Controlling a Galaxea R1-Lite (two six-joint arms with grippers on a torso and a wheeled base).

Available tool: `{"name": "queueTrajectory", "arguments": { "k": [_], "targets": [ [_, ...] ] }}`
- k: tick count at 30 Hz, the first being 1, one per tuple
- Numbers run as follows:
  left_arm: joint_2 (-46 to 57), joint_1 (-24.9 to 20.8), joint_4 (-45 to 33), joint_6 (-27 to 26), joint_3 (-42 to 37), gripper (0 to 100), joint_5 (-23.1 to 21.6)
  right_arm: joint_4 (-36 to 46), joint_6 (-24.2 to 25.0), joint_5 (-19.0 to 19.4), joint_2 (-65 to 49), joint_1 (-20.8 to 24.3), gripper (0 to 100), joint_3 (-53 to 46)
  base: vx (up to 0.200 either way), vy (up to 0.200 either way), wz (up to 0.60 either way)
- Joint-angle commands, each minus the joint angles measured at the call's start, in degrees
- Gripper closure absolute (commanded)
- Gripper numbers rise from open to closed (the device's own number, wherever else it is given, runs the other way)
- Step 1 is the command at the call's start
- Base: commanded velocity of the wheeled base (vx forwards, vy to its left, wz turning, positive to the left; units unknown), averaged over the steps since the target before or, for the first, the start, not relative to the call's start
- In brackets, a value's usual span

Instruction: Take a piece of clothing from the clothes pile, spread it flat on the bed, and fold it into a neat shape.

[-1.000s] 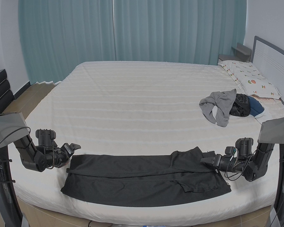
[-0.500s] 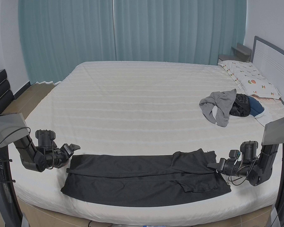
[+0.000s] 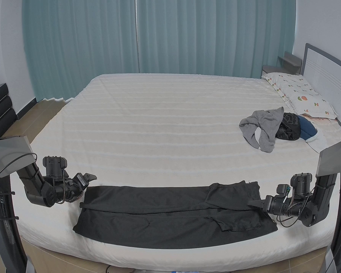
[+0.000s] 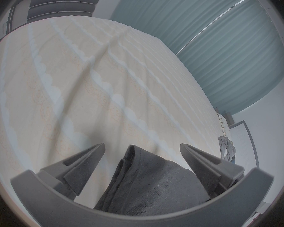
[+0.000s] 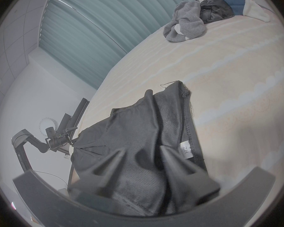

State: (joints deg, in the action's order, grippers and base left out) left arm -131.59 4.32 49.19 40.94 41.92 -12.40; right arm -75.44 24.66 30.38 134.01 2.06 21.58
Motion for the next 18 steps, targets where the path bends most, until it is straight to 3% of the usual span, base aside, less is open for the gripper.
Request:
{"name": "queueTrajectory", "arguments": {
  "k": [1,9,18],
  "targets": [
    [-0.1,-0.1,0.1,0.0,0.2,100,-0.1,-0.2,0.7,0.1,-1.8,-0.1,0,0.1,0.0,0.0,0.0],
    [-0.2,-0.1,0.0,0.0,0.3,100,0.4,0.0,5.9,0.1,-4.8,-4.0,0,2.9,0.0,0.0,0.0],
    [0.0,0.3,0.1,3.2,2.4,100,4.5,0.7,12.0,0.0,-3.8,-6.3,0,7.5,0.0,0.0,0.0]
  ]
}}
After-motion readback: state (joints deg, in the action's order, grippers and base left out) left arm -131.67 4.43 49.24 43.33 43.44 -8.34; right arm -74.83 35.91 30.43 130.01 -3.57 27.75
